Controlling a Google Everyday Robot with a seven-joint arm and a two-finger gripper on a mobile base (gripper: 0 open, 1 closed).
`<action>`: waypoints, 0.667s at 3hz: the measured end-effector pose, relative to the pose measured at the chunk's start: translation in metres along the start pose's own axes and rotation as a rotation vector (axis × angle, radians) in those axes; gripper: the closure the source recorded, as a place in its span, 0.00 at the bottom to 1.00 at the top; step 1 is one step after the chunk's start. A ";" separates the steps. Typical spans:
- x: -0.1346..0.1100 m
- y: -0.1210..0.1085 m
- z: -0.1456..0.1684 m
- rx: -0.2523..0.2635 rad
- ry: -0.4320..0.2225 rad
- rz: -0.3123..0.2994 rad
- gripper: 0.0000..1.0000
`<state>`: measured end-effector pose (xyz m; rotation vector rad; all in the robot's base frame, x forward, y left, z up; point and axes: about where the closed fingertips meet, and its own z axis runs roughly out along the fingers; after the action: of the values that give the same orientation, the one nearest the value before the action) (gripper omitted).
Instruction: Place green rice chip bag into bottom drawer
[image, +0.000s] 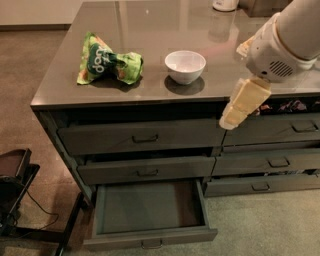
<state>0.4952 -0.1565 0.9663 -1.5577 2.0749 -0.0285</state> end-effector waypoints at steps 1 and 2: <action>-0.038 -0.021 0.021 0.058 -0.093 0.001 0.00; -0.088 -0.056 0.044 0.138 -0.207 -0.011 0.00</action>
Offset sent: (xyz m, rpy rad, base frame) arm 0.1491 0.1205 0.0323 0.2580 -0.3369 0.0383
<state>0.5800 -0.0832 0.9828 -1.4261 1.8638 -0.0131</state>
